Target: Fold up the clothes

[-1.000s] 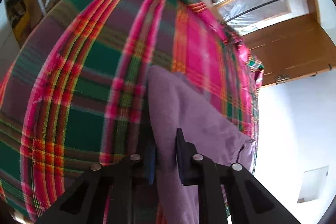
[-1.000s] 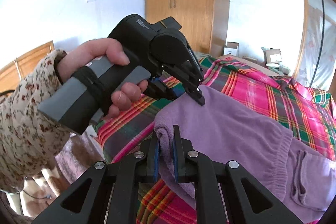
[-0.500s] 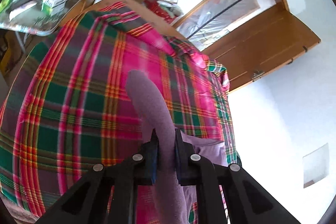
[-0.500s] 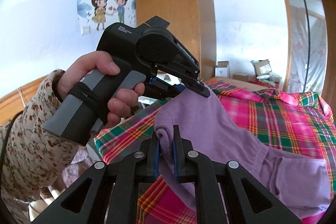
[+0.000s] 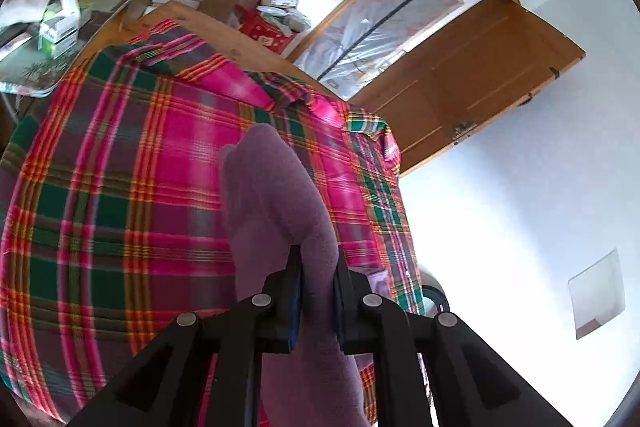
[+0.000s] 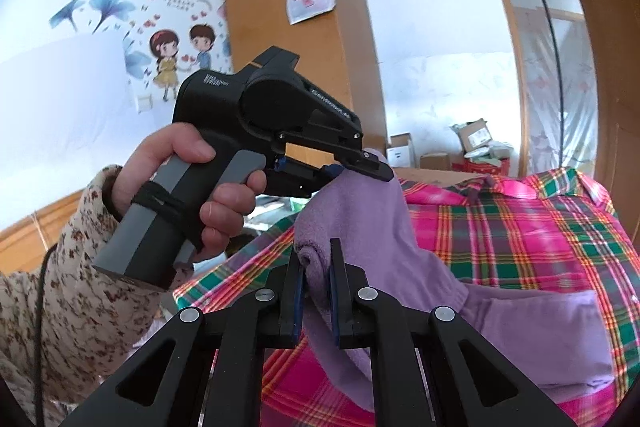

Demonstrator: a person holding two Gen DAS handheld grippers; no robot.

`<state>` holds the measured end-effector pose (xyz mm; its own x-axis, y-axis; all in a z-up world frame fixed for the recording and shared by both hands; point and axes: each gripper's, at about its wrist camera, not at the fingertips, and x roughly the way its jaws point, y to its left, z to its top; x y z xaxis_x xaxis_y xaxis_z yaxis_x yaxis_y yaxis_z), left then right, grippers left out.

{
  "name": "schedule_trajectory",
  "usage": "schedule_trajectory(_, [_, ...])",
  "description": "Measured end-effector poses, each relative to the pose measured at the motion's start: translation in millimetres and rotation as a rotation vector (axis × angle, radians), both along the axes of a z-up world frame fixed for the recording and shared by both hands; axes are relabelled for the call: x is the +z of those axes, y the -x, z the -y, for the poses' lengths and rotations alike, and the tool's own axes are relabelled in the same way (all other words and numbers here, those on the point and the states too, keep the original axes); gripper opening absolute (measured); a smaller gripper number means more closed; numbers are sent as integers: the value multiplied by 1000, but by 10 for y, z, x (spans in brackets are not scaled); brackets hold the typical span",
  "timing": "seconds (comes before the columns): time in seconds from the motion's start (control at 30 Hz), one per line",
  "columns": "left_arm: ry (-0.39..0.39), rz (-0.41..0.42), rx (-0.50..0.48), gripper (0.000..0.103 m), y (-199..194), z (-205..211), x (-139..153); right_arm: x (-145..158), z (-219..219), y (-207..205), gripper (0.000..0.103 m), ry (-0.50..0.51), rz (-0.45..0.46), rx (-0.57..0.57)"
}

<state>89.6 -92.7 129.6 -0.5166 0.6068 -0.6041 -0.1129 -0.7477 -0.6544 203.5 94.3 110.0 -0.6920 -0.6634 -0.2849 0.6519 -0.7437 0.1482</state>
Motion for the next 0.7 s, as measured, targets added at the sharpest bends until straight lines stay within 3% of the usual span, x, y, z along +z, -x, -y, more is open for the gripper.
schedule_trajectory(0.7, [-16,-18,-154,13,212,-1143,89,93,-1020,71,10,142,34,-185])
